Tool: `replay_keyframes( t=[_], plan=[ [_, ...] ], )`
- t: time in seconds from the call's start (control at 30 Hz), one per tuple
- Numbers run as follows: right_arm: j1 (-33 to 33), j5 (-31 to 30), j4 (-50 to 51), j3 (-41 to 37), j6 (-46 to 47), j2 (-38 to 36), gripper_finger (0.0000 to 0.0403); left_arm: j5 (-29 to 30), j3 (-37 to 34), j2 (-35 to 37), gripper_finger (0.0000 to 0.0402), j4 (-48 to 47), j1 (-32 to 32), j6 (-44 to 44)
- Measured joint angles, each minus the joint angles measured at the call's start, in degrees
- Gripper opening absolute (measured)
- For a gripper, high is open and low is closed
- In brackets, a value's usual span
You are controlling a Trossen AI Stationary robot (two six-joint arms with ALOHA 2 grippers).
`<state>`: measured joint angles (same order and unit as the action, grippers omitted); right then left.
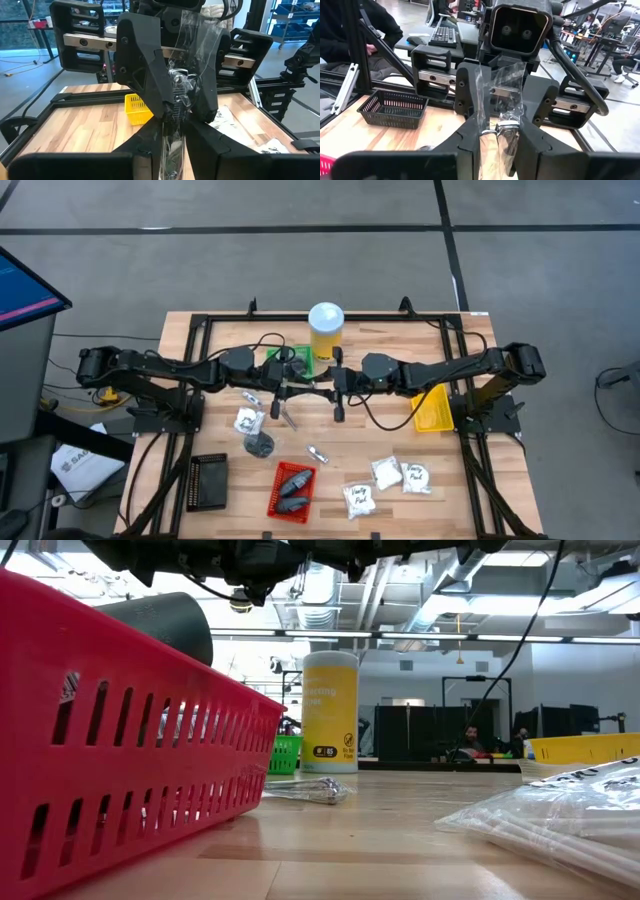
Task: Pick & Place Travel size toiletries
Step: Put the silver nail cutter into the yellow bin
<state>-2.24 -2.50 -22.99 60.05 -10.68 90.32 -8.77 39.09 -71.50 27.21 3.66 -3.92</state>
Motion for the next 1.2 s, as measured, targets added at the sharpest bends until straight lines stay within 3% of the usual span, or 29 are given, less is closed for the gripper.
replay_keyframes(
  t=[0.47, 0.67, 0.9, 1.2],
  plan=[
    [-0.6, -0.1, 8.3, 0.0, 3.6, -2.6, 0.0070, 2.8, 0.0, 0.1, 0.0166, -2.4, -0.6, 0.0],
    [-2.8, -0.8, 19.6, -0.2, 6.7, -8.0, 0.0070, 2.5, 0.1, 0.1, 0.0179, -5.6, -3.0, 0.0],
    [-7.6, -10.1, 34.6, -0.1, 14.5, -13.6, 0.0070, 2.5, 0.1, 0.1, 0.0174, -7.3, -8.5, -0.1],
    [-15.3, -22.5, 55.8, -0.1, 31.3, -17.0, 0.0070, 2.7, 0.1, 0.1, 0.0163, -9.8, -15.1, -0.1]
  ],
)
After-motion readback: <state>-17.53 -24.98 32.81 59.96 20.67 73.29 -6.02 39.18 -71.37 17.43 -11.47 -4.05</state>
